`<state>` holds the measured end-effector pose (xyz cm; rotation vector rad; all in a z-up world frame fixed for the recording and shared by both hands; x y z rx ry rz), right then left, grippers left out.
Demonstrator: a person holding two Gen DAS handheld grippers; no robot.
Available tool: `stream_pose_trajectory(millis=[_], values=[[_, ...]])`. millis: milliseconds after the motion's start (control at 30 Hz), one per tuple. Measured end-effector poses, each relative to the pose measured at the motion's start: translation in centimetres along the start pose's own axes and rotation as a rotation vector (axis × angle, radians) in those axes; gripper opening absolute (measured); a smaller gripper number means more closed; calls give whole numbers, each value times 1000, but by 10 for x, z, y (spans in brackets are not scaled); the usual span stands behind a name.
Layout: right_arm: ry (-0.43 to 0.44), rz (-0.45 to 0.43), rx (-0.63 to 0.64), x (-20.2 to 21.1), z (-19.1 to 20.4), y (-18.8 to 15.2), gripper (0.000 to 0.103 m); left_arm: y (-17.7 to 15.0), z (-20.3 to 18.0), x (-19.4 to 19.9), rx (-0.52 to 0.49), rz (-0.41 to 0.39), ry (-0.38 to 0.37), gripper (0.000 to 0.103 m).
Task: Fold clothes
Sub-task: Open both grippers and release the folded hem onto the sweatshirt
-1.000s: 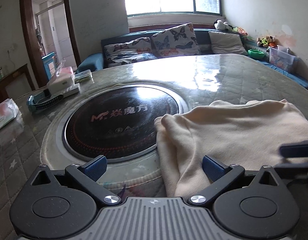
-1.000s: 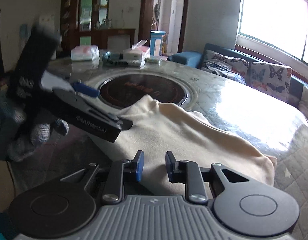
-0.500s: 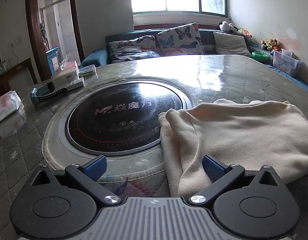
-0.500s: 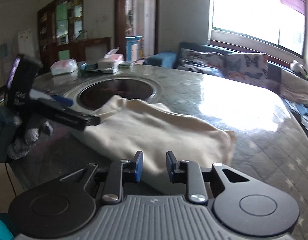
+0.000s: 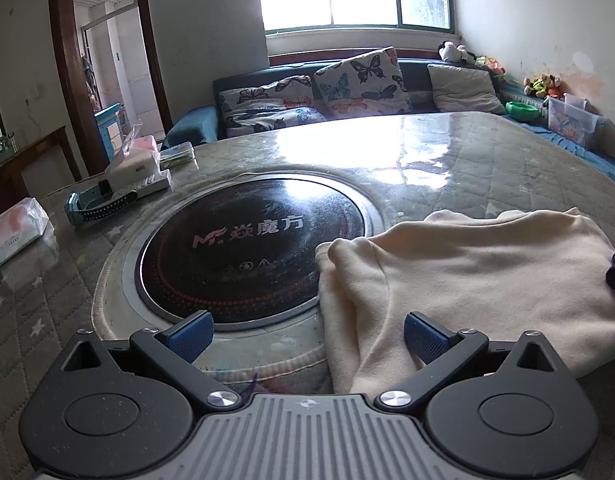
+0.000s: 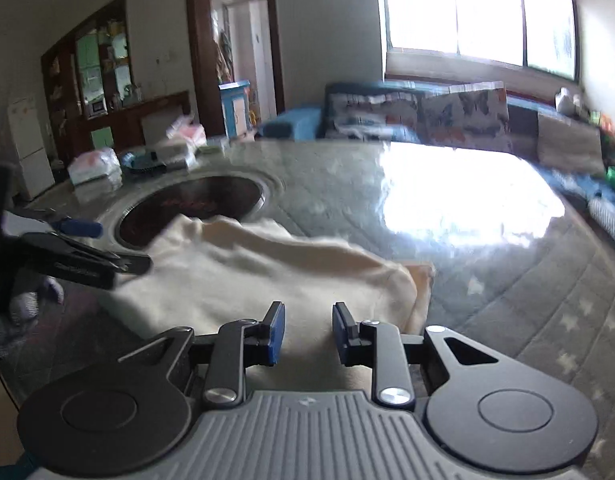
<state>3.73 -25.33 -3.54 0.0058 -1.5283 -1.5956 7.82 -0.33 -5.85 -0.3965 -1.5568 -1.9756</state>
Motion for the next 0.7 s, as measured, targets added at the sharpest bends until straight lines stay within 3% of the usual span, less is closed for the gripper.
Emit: stream_pose_trajectory(millis=[133, 367, 700], values=[[1, 9, -49, -3, -12, -5, 25, 1, 5, -1, 3, 3, 3, 103], [-35, -32, -27, -11, -27, 26, 26, 10, 0, -11, 15, 8, -2, 103], [-78, 26, -44, -36, -51, 23, 26, 6, 12, -31, 47, 59, 24, 103]])
Point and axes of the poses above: each gripper's, at about its wrist camera, not at the fingertips, and x roughly against the way its jaws point, z to its left, y to its top, the point moved 6 cm from there along -x, roughly the way its jaws point, and after that the axes turned 15 degrees about y, right-handed, at the moved point
